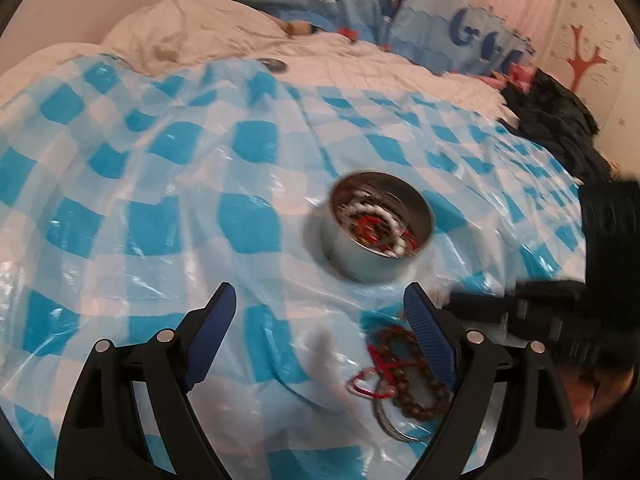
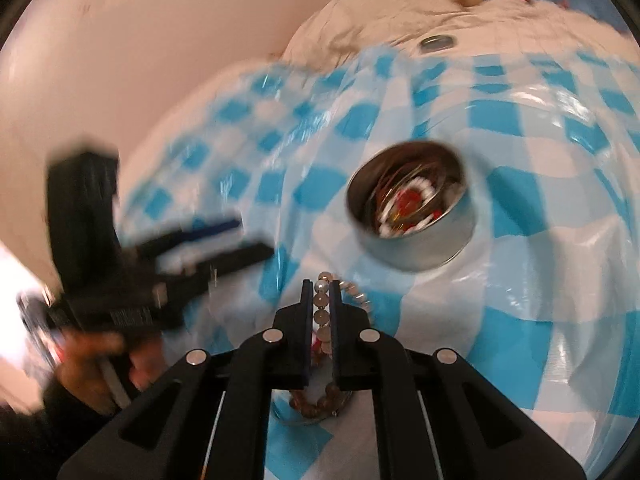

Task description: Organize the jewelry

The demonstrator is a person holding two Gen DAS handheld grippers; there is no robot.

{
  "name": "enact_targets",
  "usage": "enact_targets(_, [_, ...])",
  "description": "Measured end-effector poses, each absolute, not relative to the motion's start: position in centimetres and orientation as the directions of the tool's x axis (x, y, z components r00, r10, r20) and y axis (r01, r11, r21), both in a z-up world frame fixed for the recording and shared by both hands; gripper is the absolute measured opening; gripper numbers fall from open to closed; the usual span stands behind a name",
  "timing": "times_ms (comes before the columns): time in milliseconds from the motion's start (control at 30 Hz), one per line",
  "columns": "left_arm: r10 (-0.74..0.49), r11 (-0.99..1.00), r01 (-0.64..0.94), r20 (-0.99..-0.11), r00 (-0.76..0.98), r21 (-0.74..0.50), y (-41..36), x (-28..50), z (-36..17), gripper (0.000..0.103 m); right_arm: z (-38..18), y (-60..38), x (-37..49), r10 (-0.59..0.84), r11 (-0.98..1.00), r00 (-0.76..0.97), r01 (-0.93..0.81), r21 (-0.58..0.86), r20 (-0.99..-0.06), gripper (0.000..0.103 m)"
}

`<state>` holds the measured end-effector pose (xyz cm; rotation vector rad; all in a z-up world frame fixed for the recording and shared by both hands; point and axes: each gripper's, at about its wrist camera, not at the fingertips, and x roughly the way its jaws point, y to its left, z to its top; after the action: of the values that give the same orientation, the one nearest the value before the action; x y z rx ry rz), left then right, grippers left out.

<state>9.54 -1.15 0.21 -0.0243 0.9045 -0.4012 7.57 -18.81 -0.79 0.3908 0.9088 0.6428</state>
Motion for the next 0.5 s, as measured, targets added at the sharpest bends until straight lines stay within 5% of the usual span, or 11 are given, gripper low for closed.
enact_targets(133, [-0.367, 0.891, 0.432, -0.783, 0.502, -0.141, -3.4, 8.6, -0.8, 0.082, -0.1, -21.8, 7.9, 0.689, 0.697, 0.506, -0.268, 0.665, -0.519, 0.008])
enact_targets(500, [-0.363, 0.787, 0.614, -0.852, 0.378, -0.063, -7.5, 6.4, -4.2, 0.082, -0.3, -23.3, 8.2, 0.671, 0.7, 0.517, -0.205, 0.684, -0.531, 0.008])
